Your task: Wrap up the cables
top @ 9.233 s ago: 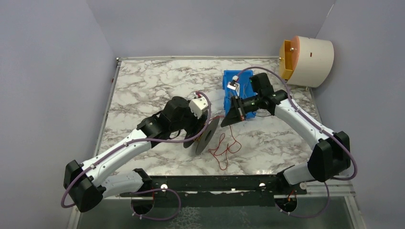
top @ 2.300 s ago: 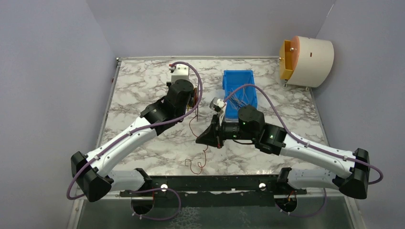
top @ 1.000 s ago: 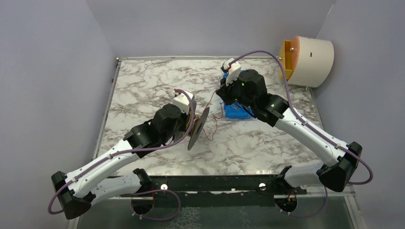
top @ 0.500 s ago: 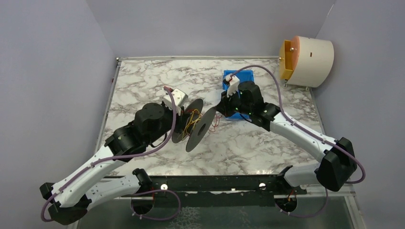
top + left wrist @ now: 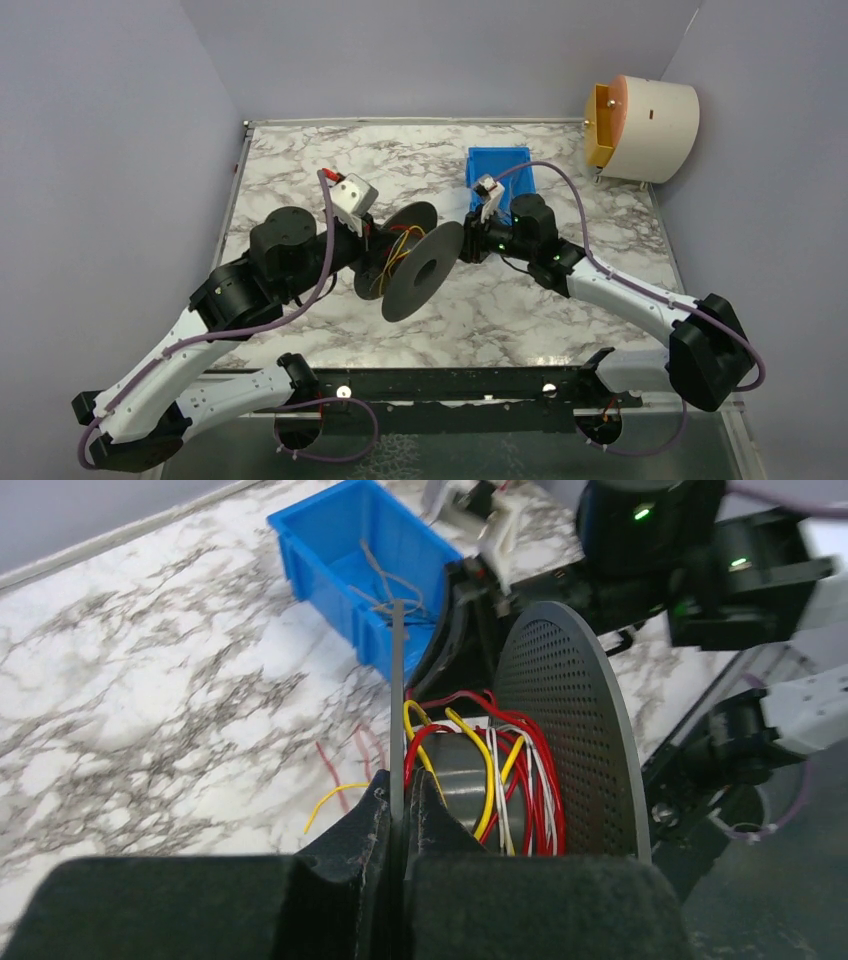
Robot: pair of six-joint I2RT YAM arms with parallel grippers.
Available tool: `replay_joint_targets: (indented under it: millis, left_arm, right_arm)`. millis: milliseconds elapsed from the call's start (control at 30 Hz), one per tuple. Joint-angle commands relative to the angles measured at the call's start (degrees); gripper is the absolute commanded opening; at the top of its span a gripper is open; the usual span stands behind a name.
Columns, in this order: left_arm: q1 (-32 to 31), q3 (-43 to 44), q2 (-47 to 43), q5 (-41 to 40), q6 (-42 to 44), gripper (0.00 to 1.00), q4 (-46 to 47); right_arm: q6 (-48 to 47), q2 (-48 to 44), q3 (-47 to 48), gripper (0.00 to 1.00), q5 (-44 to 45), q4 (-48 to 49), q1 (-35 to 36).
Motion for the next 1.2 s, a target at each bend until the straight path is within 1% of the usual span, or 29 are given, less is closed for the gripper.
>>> replay_joint_targets:
  millis: [0, 133, 267, 433, 667, 900, 1100, 1167]
  left_arm:
    - [-0.54, 6.55, -1.98, 7.22, -3.77, 0.0, 8.63]
    - [-0.53, 8.35, -1.53, 8.58, -4.5, 0.0, 8.75]
    - [-0.53, 10.5, -1.62, 8.99, -5.22, 0.0, 9.95]
    - [-0.51, 12.96, -1.71, 9.4, -6.11, 0.0, 10.6]
    - [-0.52, 15.68, -2.06, 6.45, -7.2, 0.0, 11.13]
    - [-0.55, 17.78, -2.46, 5.6, -7.96, 0.0, 11.48]
    - [-0.51, 17.85, -3.1, 2.83, -8.71, 0.0, 11.45]
    - [-0.51, 17.92, -3.12, 1.8, -8.8, 0.0, 11.41]
  right_arm:
    - [1.26, -0.62, -3.46, 0.28, 1.15, 3.5, -1.38]
    - [1.35, -1.8, -4.15, 0.38, 0.9, 5.0, -1.38]
    - [1.33, -1.82, -4.28, 0.42, 1.16, 5.46, -1.37]
    - [1.48, -1.99, -5.22, 0.44, 1.13, 6.96, -1.44]
    - [1.41, -1.74, -7.06, 0.45, 2.43, 8.72, -1.37]
    - [1.67, -0.22, -8.37, 0.46, 2.97, 9.3, -1.37]
    - [2.41, 0.07, -9.69, 0.48, 1.45, 10.33, -1.37]
    - [2.54, -0.18, -10.38, 0.5, -0.33, 10.91, -1.37]
